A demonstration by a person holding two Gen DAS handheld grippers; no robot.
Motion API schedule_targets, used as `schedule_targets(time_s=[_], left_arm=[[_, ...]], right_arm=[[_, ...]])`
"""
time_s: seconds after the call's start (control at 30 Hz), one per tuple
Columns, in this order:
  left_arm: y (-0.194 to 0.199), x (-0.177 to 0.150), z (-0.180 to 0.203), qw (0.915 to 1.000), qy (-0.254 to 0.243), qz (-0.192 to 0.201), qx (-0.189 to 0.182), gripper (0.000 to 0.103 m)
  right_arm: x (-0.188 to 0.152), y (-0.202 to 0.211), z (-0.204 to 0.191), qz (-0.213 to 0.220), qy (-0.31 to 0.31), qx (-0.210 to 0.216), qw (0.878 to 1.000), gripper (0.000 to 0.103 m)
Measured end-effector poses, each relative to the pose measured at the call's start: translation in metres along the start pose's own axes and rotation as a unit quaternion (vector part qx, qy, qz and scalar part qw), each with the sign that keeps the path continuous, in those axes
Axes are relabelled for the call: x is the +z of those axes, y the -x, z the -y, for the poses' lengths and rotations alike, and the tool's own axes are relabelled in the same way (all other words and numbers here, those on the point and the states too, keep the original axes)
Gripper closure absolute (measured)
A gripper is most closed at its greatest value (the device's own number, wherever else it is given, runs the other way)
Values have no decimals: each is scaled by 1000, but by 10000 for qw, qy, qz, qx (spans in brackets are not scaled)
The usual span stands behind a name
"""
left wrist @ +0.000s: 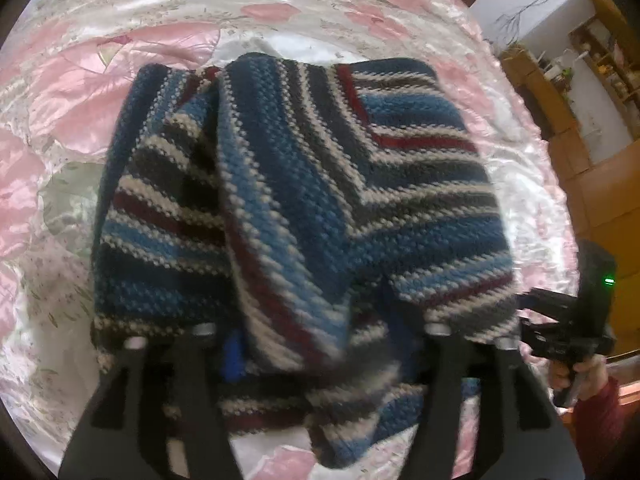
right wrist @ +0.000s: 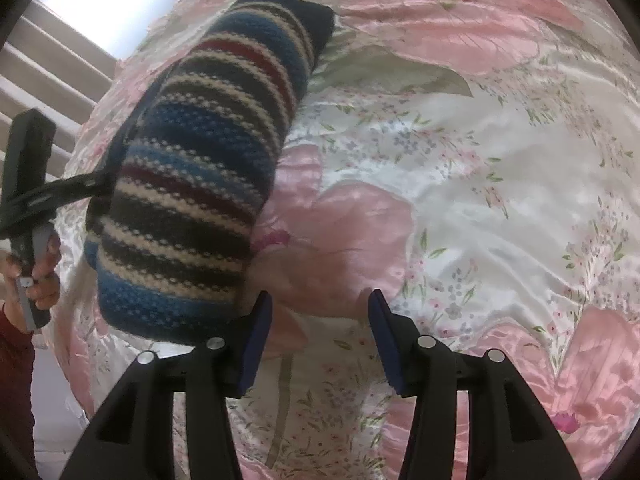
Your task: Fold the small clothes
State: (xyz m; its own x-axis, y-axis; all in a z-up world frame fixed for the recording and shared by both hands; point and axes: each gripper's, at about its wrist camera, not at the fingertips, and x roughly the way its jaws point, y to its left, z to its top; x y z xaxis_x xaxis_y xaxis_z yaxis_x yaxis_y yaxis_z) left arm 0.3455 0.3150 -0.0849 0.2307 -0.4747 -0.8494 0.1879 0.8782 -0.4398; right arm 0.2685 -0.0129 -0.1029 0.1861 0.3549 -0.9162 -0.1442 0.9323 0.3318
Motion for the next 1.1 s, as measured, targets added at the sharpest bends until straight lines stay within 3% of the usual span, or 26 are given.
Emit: schedule_targets(time_s=[0.07,0.27,0.57,0.6,0.67,0.73,0.97,1.1], left_arm=[[4,-3,-4,9999,30,47,-153,21],[-16,-9,-9,9991,197,-314,-202,11],[-35,-6,22,9968,220,-519,-572,11],[-37,-6,25,9968,200,-544,-548,14],[-37,-7,25,9976,192,-529,-404,48],[-32,-6,20,9975,278,-495,-425,72],[15,0,8,9975,341,23,-614,80],[52,12,-1,9985,162,202,-472,81]], right_arm=[[-1,-2,3,0,-79,59,10000,52],[-2,-2,-4,-3,46,93,9999,52],[-5,-2,7,42,-117,164,9998,52],[-5,-3,7,44,-143,177,9997,52],[-7,-4,10,49,-164,193,9997,52],[-6,-5,8,51,-160,185,9997,51],[-5,-3,2,48,-118,194,9997,49],[-3,-3,-3,58,-68,205,9997,49]])
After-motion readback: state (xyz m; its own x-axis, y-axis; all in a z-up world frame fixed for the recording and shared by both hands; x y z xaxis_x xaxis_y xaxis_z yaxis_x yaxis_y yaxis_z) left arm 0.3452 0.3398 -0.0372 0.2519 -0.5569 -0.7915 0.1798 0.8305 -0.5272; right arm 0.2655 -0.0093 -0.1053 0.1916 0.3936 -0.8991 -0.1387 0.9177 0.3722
